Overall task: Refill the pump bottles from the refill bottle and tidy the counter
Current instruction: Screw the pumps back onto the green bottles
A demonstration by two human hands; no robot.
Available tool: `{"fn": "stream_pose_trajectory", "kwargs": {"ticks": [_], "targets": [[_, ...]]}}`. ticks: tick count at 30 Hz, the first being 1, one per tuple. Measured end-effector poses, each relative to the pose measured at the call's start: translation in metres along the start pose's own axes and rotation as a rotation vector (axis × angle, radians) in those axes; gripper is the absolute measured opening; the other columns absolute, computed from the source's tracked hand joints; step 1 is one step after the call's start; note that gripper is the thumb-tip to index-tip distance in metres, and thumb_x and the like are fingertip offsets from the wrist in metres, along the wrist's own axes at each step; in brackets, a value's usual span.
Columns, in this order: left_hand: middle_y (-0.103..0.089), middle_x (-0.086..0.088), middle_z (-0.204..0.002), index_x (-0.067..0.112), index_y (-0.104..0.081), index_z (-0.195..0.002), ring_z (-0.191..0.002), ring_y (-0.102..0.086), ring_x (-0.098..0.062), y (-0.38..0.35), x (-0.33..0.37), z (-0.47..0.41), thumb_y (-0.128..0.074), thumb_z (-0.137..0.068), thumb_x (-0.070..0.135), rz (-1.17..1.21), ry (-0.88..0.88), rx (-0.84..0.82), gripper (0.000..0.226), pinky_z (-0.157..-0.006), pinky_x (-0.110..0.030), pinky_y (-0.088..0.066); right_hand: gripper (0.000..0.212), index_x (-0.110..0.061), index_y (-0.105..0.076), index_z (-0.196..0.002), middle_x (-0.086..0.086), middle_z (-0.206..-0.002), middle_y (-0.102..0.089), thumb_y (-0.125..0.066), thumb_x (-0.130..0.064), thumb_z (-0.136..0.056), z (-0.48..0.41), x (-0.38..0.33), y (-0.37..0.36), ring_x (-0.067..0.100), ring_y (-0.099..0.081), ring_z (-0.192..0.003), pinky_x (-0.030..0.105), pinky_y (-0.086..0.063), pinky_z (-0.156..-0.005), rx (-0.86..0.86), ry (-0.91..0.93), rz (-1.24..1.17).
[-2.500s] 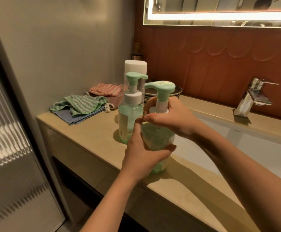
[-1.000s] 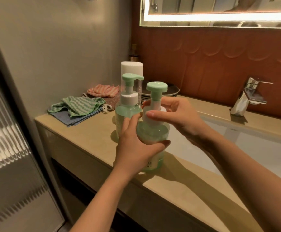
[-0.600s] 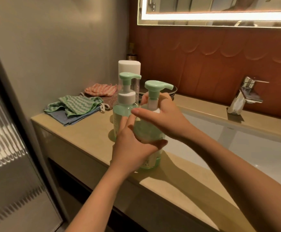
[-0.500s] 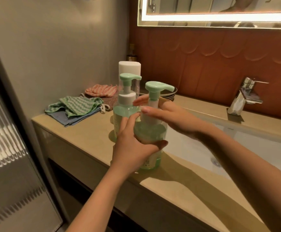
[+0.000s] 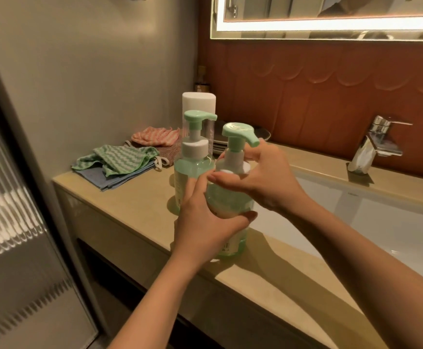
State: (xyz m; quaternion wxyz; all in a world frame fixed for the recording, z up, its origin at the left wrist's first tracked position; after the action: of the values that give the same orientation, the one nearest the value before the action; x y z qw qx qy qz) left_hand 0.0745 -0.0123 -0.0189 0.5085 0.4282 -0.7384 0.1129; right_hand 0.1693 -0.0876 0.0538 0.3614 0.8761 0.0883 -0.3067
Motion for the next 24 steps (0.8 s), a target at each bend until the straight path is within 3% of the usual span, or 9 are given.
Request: {"fn": "stream_pose_trajectory", "kwargs": {"ticks": [5,7,9,12,15,17,19,21,24], "targets": [[-0.046,0.012,-0.118,0.046,-0.042,-0.111,-0.113,-0.049,-0.012,0.000,0.001,0.000,-0.072,-0.043,0.059,0.028,0.021,-0.017,0.074,-0.088,-0.044,-0.051,0.042,-0.036,-0.034,-0.063,-0.013,-0.071,-0.037,-0.065,-0.065,-0.066,-0.003,-0.007,-0.010,0.013,-0.036,-0.079,0.028,-0.029,-0.064,0.027,0.106,0.231],[-0.045,0.012,-0.125,0.052,-0.040,-0.113,-0.117,-0.048,-0.012,0.001,0.000,-0.001,-0.074,-0.045,0.057,0.041,0.017,-0.022,0.076,-0.090,-0.044,-0.051,0.039,-0.038,-0.037,-0.067,-0.013,-0.077,-0.040,-0.066,-0.063,-0.072,-0.006,-0.008,-0.010,0.016,-0.040,-0.084,0.032,-0.038,-0.072,-0.044,0.098,0.251],[-0.043,0.013,-0.126,0.044,-0.040,-0.123,-0.118,-0.046,-0.012,0.000,-0.001,-0.002,-0.073,-0.046,0.057,0.006,0.004,-0.017,0.085,-0.090,-0.044,-0.051,0.030,-0.035,-0.053,-0.078,-0.007,-0.087,-0.052,-0.058,-0.065,-0.077,-0.008,-0.009,-0.005,0.017,-0.049,-0.091,0.036,-0.046,-0.083,-0.148,0.100,0.152],[-0.042,0.012,-0.119,0.035,-0.043,-0.124,-0.113,-0.046,-0.011,0.000,-0.001,-0.002,-0.074,-0.047,0.057,-0.036,0.014,-0.008,0.086,-0.088,-0.042,-0.051,0.034,-0.021,-0.055,-0.116,-0.014,-0.110,-0.053,-0.049,-0.043,-0.090,-0.002,-0.009,0.010,-0.008,-0.051,-0.099,0.004,-0.041,-0.083,-0.463,-0.038,-0.223],[-0.042,0.012,-0.118,0.037,-0.043,-0.124,-0.112,-0.046,-0.010,-0.001,0.000,-0.001,-0.075,-0.049,0.051,-0.028,0.022,-0.009,0.084,-0.088,-0.040,-0.051,0.050,-0.022,-0.034,-0.139,-0.018,-0.129,-0.043,-0.044,-0.033,-0.091,0.002,0.003,0.020,-0.011,-0.044,-0.113,-0.002,-0.034,-0.088,-0.614,-0.066,-0.329],[-0.042,0.013,-0.119,0.037,-0.042,-0.125,-0.112,-0.046,-0.010,-0.001,0.001,0.000,-0.073,-0.046,0.056,-0.024,0.026,-0.015,0.087,-0.089,-0.042,-0.051,0.042,-0.027,-0.044,-0.131,-0.017,-0.130,-0.051,-0.053,-0.033,-0.091,0.001,0.006,0.022,-0.006,-0.048,-0.119,0.011,-0.039,-0.098,-0.589,-0.056,-0.329],[-0.041,0.012,-0.122,0.036,-0.042,-0.128,-0.114,-0.046,-0.011,0.000,0.002,0.001,-0.069,-0.044,0.060,-0.026,0.022,-0.011,0.091,-0.089,-0.043,-0.051,0.028,-0.031,-0.060,-0.113,-0.019,-0.115,-0.063,-0.061,-0.036,-0.086,-0.004,0.008,0.022,-0.002,-0.055,-0.114,0.019,-0.043,-0.097,-0.480,-0.046,-0.276],[-0.040,0.012,-0.124,0.036,-0.041,-0.129,-0.116,-0.046,-0.012,0.000,0.001,0.001,-0.068,-0.044,0.061,-0.025,0.020,-0.010,0.092,-0.091,-0.044,-0.050,0.025,-0.036,-0.064,-0.097,-0.025,-0.097,-0.066,-0.069,-0.041,-0.073,-0.009,0.005,0.022,-0.011,-0.056,-0.100,0.008,-0.042,-0.088,-0.367,-0.018,-0.219],[-0.040,0.012,-0.123,0.039,-0.040,-0.123,-0.117,-0.045,-0.011,0.000,0.001,0.001,-0.070,-0.047,0.060,-0.028,0.028,-0.018,0.085,-0.092,-0.044,-0.050,0.037,-0.045,-0.051,-0.091,-0.029,-0.093,-0.056,-0.079,-0.042,-0.067,-0.015,0.000,0.014,-0.021,-0.051,-0.086,-0.001,-0.038,-0.073,-0.281,0.035,-0.121]]}}
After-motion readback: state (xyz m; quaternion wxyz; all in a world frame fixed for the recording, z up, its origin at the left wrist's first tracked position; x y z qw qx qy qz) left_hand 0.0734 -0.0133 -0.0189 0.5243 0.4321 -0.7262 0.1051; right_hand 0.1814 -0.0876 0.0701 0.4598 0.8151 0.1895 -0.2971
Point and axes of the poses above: each hand's wrist, its own z-axis away from the middle knuckle, its own y-axis out of the back of the hand, x = y × z, the point moved 1 cm from there along -z, towards the middle knuckle
